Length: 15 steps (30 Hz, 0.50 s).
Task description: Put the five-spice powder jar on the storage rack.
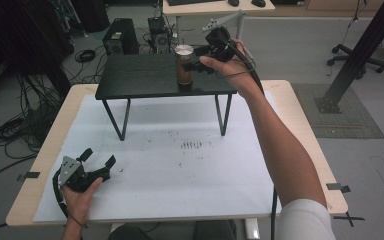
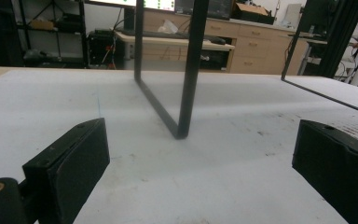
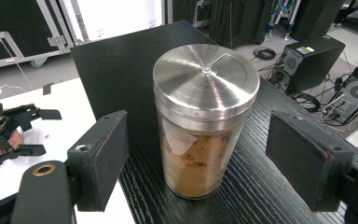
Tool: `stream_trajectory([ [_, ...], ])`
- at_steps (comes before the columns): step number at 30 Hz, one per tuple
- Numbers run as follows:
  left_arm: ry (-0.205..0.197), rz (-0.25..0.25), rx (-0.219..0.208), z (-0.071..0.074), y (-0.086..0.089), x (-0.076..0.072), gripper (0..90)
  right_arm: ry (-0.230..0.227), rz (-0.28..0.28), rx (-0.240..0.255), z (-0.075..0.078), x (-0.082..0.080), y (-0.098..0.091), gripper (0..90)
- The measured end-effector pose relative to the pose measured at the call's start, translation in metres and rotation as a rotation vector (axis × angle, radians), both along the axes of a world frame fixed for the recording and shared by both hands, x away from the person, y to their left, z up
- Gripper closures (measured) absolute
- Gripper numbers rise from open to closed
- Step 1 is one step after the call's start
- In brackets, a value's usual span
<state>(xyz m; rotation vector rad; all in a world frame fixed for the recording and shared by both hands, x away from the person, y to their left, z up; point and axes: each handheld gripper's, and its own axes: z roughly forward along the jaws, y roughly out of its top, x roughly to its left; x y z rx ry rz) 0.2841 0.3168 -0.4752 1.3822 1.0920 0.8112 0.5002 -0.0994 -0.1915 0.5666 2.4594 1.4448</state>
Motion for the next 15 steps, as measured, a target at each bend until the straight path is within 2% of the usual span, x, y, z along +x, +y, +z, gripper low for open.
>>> stream_trajectory([
  [15, -0.001, -0.002, 0.001, 0.0, 0.0, 0.0, 4.3, -0.02, -0.011, 0.005, 0.001, -0.019, -0.012, 19.7],
])
